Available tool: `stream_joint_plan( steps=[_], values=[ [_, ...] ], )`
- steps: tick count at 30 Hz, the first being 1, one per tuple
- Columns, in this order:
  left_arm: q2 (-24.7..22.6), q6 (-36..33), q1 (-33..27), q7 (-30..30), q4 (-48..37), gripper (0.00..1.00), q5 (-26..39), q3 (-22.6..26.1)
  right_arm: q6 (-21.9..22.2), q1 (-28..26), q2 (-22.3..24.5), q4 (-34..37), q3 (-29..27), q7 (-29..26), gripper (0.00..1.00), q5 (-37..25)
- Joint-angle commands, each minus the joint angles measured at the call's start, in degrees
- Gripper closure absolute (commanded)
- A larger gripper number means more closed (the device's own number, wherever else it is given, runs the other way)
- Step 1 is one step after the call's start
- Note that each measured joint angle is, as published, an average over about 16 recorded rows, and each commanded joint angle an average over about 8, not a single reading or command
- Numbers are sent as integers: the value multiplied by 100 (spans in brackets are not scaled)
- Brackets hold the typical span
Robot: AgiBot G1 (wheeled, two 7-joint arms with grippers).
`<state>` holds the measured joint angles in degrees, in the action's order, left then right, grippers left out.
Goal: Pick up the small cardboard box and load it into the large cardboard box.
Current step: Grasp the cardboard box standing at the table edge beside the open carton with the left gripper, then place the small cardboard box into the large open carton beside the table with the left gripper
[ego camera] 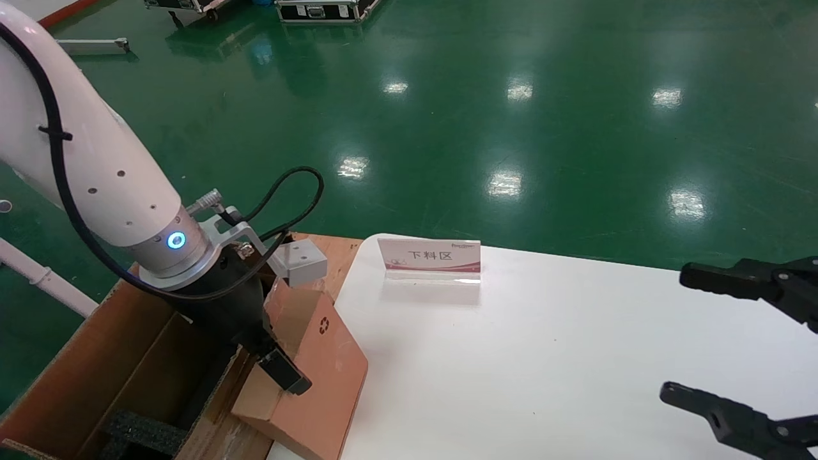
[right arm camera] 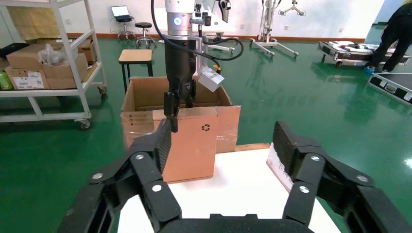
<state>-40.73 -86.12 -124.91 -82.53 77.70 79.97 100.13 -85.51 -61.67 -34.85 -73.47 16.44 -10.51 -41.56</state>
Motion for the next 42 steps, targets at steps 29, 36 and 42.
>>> stream_joint_plan(
  steps=[29, 36, 42],
  values=[
    [-8, -141, -1390, 250, -182, 100, -14, -625, -1, -3, 0, 5, 5, 4, 100, 2],
    [-105, -495, -2497, 290, -362, 100, 260, -422, 0, -4, 1, 5, 8, 5, 100, 4],
    [-125, -564, -3483, 283, -421, 100, 288, 490, 0, -5, 2, 6, 10, 6, 100, 5]
  ],
)
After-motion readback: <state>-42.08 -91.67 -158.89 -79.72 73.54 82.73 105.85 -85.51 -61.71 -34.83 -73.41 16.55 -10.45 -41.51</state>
